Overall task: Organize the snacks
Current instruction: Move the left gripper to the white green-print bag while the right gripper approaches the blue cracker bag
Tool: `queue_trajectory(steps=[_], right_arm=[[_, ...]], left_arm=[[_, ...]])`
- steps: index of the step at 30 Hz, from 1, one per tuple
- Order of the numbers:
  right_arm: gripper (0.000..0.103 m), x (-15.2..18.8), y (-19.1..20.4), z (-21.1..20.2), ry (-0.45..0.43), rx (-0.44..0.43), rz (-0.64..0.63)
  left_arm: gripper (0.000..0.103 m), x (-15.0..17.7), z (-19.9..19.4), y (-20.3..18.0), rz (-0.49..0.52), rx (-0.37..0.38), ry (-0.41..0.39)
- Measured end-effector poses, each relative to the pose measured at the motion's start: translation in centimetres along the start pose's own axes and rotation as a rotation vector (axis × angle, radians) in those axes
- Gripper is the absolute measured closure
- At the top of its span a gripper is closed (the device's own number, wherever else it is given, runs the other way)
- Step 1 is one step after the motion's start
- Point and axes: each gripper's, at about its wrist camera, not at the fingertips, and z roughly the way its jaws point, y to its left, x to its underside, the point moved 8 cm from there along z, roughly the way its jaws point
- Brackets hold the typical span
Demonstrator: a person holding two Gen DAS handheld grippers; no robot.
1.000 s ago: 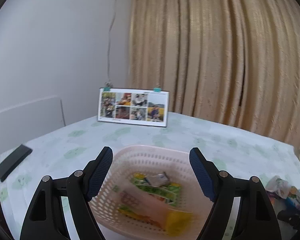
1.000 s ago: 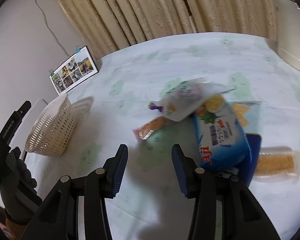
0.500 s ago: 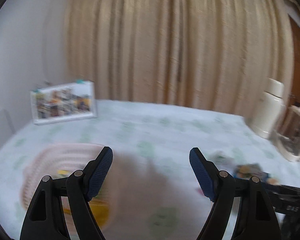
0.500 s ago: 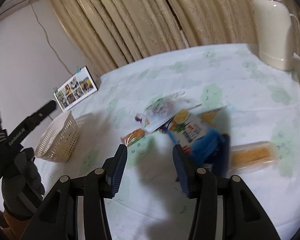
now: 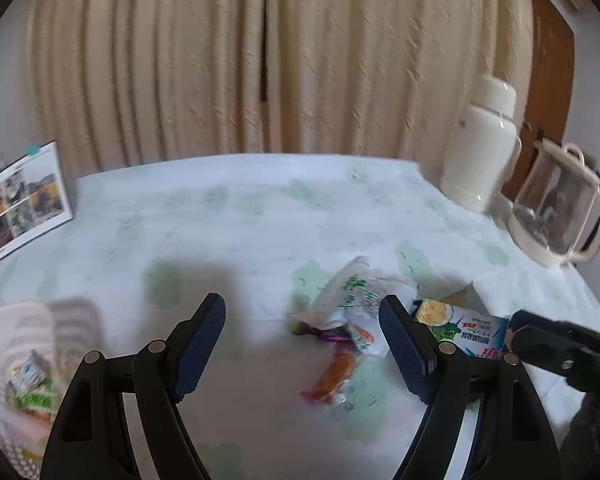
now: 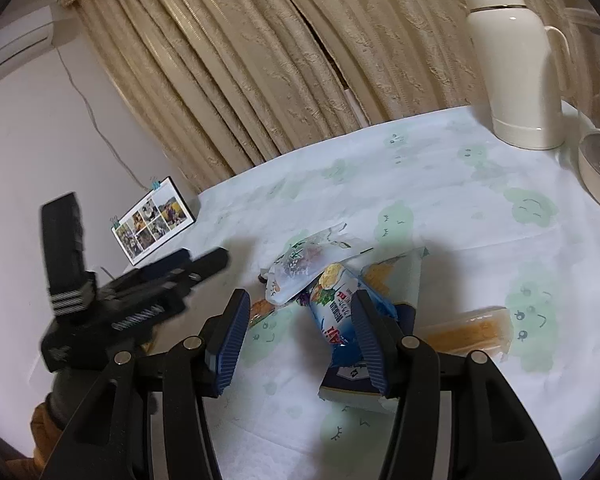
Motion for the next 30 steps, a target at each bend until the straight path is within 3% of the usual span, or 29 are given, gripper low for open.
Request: queue_trajectory(steps=[10,22,27,30], right_arm=[[0.051,0.0,-1.4,-0.1,0.01,0.036,0.059],[0.049,-0.4,-1.6,-0.4,-0.003,0.034,0.084],[0.048,-0.3,-1.6,-0.3,-0.001,0.033,0.079],[0.048,-0.2,-1.6,-0.3,0.002,0.037,0.08]], left_arm=[[0.024,1.0,6.0,-2.7,0.059,0.037,0.127],[0.024,0.9,8.7,-4.2,0.089,0.051,0.172],[0.046,1.0,9.3,-4.6,0.075,0.099,0.184],[0.053,0.9,9.1,-4.6,0.064,0.114,0.173]])
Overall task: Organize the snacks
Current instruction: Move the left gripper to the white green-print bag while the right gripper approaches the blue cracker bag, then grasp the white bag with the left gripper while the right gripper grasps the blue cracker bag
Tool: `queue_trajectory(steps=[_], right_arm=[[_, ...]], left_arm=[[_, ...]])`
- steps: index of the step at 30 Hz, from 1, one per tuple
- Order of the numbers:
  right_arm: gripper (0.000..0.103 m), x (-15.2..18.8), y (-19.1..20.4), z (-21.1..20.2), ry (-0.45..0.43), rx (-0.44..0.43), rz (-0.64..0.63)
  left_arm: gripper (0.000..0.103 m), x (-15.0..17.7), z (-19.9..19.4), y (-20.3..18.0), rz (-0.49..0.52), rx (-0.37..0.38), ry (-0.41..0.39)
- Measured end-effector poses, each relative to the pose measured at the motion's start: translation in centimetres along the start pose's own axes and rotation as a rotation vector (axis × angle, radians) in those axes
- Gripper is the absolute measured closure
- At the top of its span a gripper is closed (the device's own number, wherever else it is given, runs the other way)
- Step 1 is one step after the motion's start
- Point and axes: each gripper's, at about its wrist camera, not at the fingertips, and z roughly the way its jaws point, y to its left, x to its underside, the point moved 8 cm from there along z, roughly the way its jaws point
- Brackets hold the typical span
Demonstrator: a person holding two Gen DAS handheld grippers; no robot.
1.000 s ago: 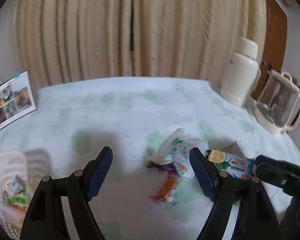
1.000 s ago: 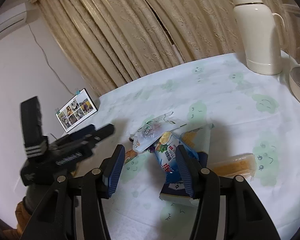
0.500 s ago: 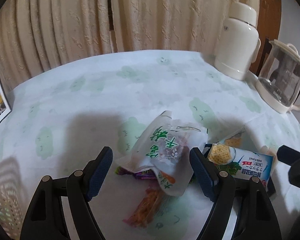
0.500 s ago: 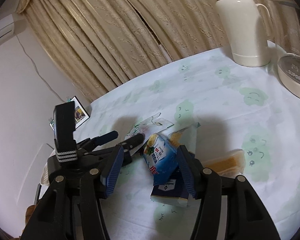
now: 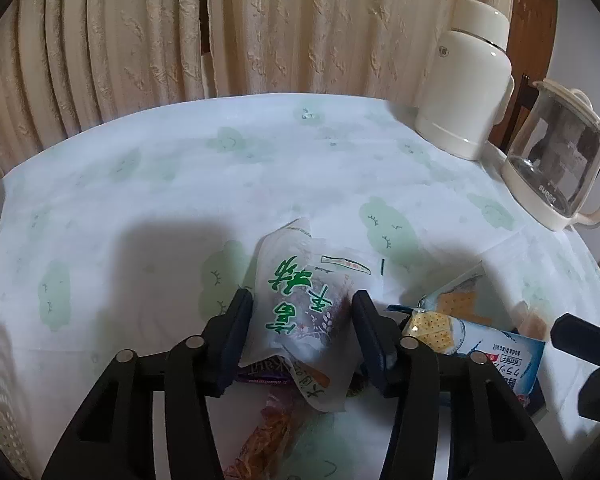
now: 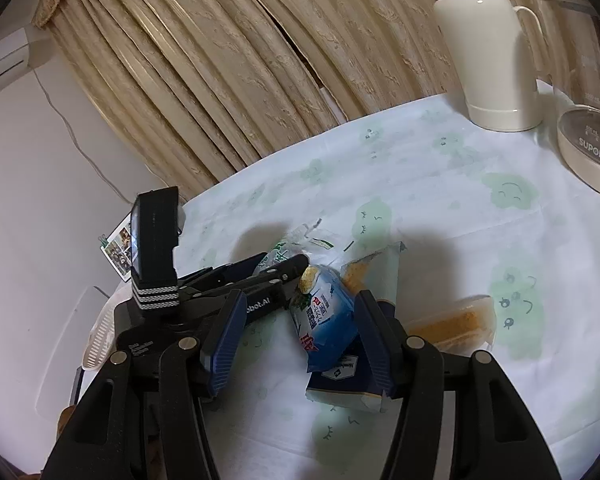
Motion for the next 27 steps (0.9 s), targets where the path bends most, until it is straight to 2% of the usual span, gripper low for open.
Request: queue_trajectory(steps=[13,15,18,22,23,25,27], right_arm=[[0.048,0.0,0.3,-0.1,-0.028,0.047,-0.071],[0.048,0.0,0.4,0.2,-0.025,0.049,-0.081],[0.048,-0.2,0.1,0.7,-0.016,0.061,-0.091],[0.048,-0.6,-0.2,1.6,0.007,0.064,-0.092],[0.048,-0.7,-0.1,1.8,0.016,0.061,-0.098],[0.045,-0.6,0.2,2.4,0.034,0.064,-0.122],[0.043,-0.4,0.6,3.2,0.054,0.075,-0.167]], left_arm=[[0.072,-0.8,-2.6,1.4,-0.079,0.01,-0.07],[0.078,-1.1,-3.3,1.5,-0.081,0.011,-0.091],[0.079,-1.5,-4.4,1.5,-0.083,0.025,-0.118],[0.079,-1.4,-4.3,1.4,-0.08,0.036,-0.112],[0.077,-1.3,-4.1,1.5,-0.084,0.036,-0.105],[0.067,-1.0,-3.4,1.8,-0.098,0.039,-0.083],[0.045,-0.8,-3.1,1.9,-0.108,0.029,-0.08]])
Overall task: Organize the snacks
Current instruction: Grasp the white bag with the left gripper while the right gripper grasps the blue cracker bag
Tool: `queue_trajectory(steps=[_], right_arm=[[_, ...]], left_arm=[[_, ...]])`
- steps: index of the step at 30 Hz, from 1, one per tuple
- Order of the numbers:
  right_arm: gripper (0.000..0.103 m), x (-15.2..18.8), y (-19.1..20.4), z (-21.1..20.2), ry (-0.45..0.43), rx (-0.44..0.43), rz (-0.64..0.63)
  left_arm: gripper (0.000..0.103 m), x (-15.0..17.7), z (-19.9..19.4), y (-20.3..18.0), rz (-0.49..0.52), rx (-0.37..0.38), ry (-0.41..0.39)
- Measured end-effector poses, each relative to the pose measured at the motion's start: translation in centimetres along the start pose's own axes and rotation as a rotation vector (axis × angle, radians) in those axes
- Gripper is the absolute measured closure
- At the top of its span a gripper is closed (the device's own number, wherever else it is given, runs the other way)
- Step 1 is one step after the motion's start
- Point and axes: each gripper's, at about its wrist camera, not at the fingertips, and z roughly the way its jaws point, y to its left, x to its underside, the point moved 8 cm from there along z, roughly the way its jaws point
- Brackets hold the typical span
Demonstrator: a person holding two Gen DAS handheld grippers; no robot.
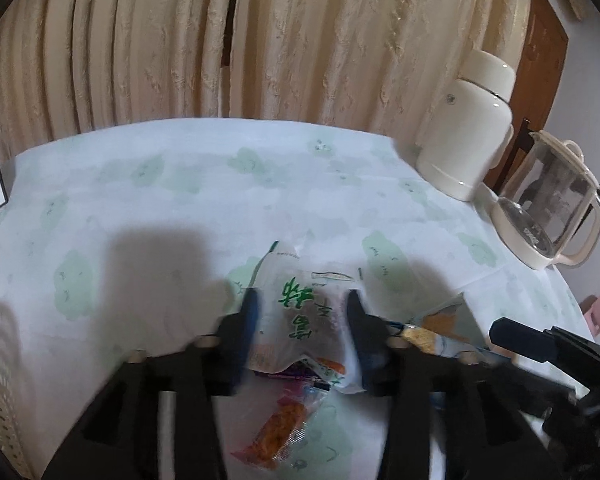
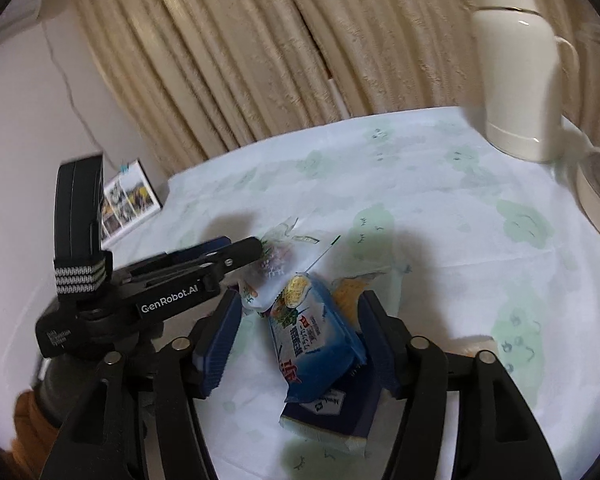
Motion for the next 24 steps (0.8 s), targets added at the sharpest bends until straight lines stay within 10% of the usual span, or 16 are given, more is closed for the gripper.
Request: queue_trajectory(steps=[12,24], right_arm=[[0.043,1.7,1.8,2.9,0.085,0.134,-0.25],[0.065,1.9,1.7,2.1,0.075,0.234,-0.293]], left_arm=[[0.041,0.2,1.0,0.7,-0.018,-0.025,0.015],[0.032,0.1,0.9,1.1,-0.025,-0.031,0.018]])
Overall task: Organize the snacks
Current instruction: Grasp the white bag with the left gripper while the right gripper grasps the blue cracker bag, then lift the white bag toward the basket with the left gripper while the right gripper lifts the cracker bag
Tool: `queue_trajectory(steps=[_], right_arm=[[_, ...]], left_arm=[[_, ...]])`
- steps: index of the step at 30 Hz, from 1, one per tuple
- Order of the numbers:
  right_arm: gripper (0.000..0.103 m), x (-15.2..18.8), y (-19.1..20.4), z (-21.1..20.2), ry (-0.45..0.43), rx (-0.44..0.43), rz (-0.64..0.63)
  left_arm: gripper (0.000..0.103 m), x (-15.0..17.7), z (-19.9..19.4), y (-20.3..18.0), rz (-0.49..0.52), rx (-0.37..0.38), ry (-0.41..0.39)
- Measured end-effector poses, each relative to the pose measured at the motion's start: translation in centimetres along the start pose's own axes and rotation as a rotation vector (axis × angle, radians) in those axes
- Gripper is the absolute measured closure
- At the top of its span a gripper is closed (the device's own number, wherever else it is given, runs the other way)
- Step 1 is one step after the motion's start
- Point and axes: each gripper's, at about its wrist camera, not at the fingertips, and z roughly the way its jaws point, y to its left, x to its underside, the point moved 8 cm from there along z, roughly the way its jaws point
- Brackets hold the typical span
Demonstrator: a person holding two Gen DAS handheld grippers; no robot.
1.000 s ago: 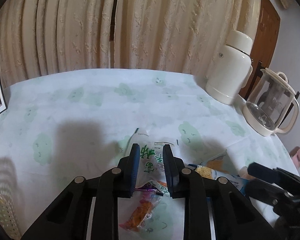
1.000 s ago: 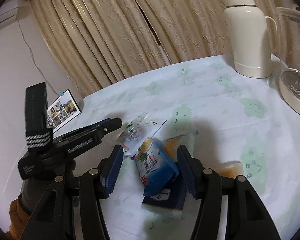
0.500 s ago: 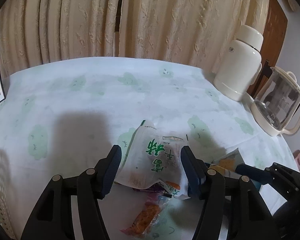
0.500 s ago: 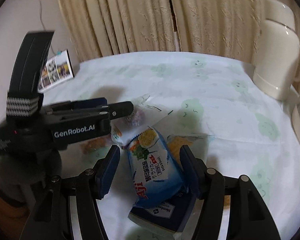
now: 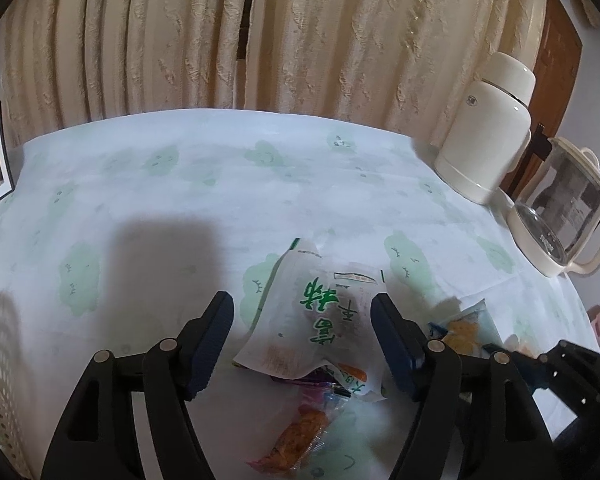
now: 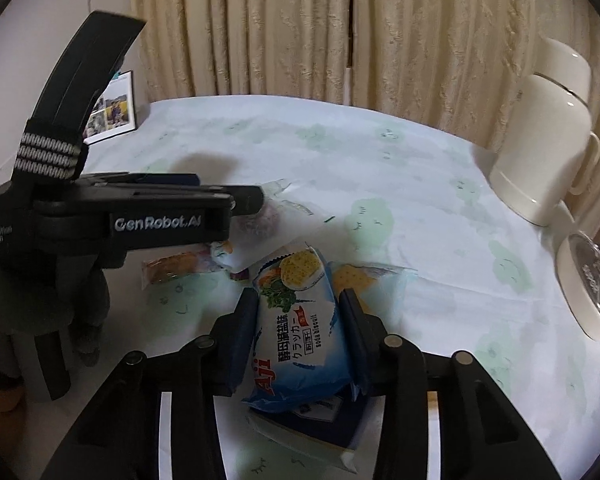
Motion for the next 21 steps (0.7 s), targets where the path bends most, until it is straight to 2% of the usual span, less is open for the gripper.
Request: queue_trajectory(steps=[7,11,17,19,20,21], right_arm=[[0.065,-0.5,-3.2,-1.0,-0.02,0.041,0.132],[0.065,-0.5,-4.4,-1.2,-0.016,0.021,0.202],[0.065,-0.5,-4.2,-1.6,-0.023,-0.003,0.233],[0.064,-0.6,-4.2,-1.8,-0.032,-0.014,0.244],[0.065,-0.6,-4.3,-1.9,-0.034,-0.018,0.247],[0.065,-0.6,-4.3,-1.9,-0.036,-0.024,0.251]], left_arm=[[0.032,0.4,1.1,-1.7,0.072,-0.006,0.025],[0.032,0.9,2.3,-2.7,0.108,-0.01,0.062],[0.033,1.1,3.7,-3.1,0.129,-0.037,0.107],[0.043,1.2,3.7,-3.2,0.137,-0.04,0.107],[0.055,1.1,3.7,-3.2,0.139,-0.047,0.104],[0.057,1.1,3.6,-3.1,0.137,-0.049,0.1]])
